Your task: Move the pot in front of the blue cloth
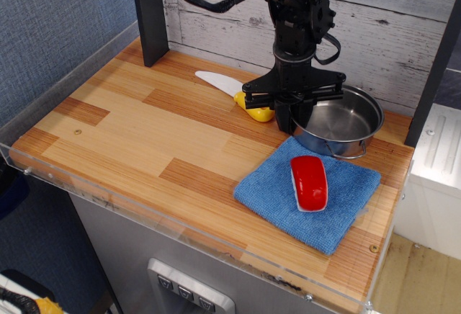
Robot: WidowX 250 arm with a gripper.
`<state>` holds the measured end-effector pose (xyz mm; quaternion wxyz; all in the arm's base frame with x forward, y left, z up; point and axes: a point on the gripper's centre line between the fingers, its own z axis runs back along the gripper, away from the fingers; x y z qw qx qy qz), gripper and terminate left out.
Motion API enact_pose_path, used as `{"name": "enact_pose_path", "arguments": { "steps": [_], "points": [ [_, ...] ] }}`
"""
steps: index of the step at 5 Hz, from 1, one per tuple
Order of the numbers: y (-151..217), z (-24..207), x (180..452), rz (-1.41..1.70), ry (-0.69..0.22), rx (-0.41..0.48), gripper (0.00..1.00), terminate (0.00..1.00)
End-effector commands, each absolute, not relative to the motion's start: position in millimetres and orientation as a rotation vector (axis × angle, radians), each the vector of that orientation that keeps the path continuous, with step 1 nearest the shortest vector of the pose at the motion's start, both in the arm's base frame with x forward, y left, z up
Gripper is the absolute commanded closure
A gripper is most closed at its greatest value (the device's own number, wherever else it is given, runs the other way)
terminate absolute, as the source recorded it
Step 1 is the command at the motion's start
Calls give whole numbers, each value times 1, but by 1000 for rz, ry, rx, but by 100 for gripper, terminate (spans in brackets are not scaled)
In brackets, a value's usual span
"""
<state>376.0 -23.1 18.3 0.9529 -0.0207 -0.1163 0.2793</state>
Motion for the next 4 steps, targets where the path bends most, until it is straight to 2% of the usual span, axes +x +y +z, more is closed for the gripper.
{"name": "enact_pose_path", "arguments": {
  "steps": [1, 3, 4],
  "points": [
    [-13, 51, 370, 604, -302, -60, 0, 0],
    [-9, 64, 369, 599, -322, -94, 0, 0],
    [-11, 85, 367, 569, -346, -150, 0, 0]
  ]
}}
